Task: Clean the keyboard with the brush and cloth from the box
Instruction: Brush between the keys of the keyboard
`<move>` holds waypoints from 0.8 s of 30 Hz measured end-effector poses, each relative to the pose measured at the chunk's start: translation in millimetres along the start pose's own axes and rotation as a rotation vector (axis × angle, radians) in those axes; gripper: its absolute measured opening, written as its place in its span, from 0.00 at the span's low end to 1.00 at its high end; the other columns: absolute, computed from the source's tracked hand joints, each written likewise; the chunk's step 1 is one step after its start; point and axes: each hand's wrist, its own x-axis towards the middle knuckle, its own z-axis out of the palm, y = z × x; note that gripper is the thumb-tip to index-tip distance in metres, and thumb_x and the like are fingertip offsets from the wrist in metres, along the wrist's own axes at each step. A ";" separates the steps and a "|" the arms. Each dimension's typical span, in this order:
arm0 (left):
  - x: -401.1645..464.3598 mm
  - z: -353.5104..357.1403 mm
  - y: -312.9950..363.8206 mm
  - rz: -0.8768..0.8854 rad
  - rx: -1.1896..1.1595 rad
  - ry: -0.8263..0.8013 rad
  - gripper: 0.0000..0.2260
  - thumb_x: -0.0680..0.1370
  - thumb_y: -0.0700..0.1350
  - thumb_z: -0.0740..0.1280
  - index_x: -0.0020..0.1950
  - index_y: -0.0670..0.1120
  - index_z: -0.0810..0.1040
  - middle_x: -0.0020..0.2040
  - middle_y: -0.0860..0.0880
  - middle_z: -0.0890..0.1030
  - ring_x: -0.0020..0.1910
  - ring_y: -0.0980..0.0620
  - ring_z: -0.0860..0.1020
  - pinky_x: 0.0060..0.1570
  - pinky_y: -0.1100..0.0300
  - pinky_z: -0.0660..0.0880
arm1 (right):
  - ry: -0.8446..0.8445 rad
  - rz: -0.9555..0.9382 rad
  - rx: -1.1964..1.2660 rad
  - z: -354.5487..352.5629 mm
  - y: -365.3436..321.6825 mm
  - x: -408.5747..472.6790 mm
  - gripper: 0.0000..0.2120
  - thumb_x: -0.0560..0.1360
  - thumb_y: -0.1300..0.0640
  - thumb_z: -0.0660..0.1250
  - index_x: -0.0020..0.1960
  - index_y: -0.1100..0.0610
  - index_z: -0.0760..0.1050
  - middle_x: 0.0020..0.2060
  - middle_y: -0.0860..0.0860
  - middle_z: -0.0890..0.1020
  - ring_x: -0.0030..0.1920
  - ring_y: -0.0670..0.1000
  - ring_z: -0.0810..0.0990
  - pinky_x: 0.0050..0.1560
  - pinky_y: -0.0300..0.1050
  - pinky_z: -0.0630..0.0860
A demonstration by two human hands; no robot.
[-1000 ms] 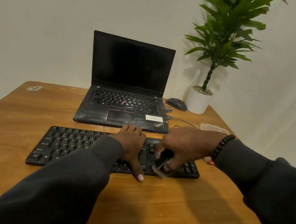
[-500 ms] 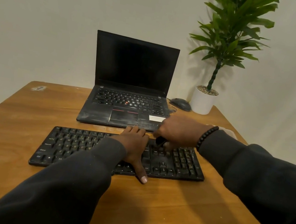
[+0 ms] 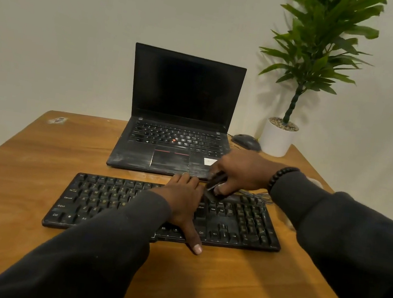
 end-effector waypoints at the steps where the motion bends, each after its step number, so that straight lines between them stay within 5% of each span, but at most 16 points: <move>1: 0.0 0.1 0.1 0.003 0.007 0.000 0.60 0.59 0.71 0.76 0.79 0.44 0.53 0.77 0.45 0.56 0.76 0.41 0.53 0.77 0.41 0.51 | 0.003 -0.014 0.085 1.9 -3.0 1.1 0.14 0.73 0.43 0.67 0.53 0.51 0.77 0.39 0.46 0.78 0.41 0.47 0.76 0.34 0.38 0.68; 6: 2.2 2.4 -2.9 0.014 -0.038 0.010 0.60 0.57 0.71 0.77 0.79 0.46 0.54 0.76 0.46 0.58 0.75 0.42 0.55 0.76 0.40 0.54 | -0.203 0.082 -0.004 -2.5 17.8 -3.2 0.17 0.74 0.43 0.68 0.56 0.54 0.78 0.46 0.49 0.80 0.48 0.49 0.77 0.47 0.44 0.77; 11: 2.4 2.5 -3.3 0.005 -0.048 -0.005 0.60 0.57 0.71 0.77 0.79 0.46 0.54 0.77 0.47 0.57 0.75 0.42 0.54 0.75 0.39 0.56 | -0.180 0.081 -0.227 -0.6 9.2 -2.3 0.17 0.75 0.45 0.68 0.57 0.56 0.77 0.42 0.49 0.76 0.45 0.49 0.76 0.39 0.41 0.73; 15: -0.6 -2.4 0.7 -0.008 -0.029 -0.030 0.60 0.58 0.70 0.77 0.80 0.46 0.53 0.77 0.47 0.56 0.75 0.41 0.54 0.76 0.40 0.55 | 0.005 0.038 0.002 0.8 -0.1 10.9 0.17 0.73 0.43 0.68 0.56 0.52 0.76 0.43 0.48 0.79 0.45 0.49 0.77 0.35 0.37 0.70; 21: -3.3 -1.2 1.8 0.009 -0.015 0.003 0.59 0.60 0.70 0.77 0.79 0.45 0.53 0.76 0.45 0.57 0.75 0.42 0.55 0.75 0.44 0.55 | -0.242 0.068 -0.136 -1.9 11.9 3.6 0.19 0.74 0.44 0.68 0.61 0.51 0.78 0.48 0.48 0.79 0.48 0.48 0.76 0.35 0.36 0.69; 24: -3.1 -2.3 2.5 0.009 -0.018 0.001 0.58 0.60 0.69 0.77 0.79 0.44 0.54 0.76 0.45 0.58 0.75 0.42 0.55 0.75 0.44 0.54 | -0.203 0.063 -0.234 -2.6 9.3 7.5 0.17 0.74 0.45 0.68 0.58 0.53 0.77 0.45 0.49 0.79 0.46 0.49 0.77 0.35 0.38 0.69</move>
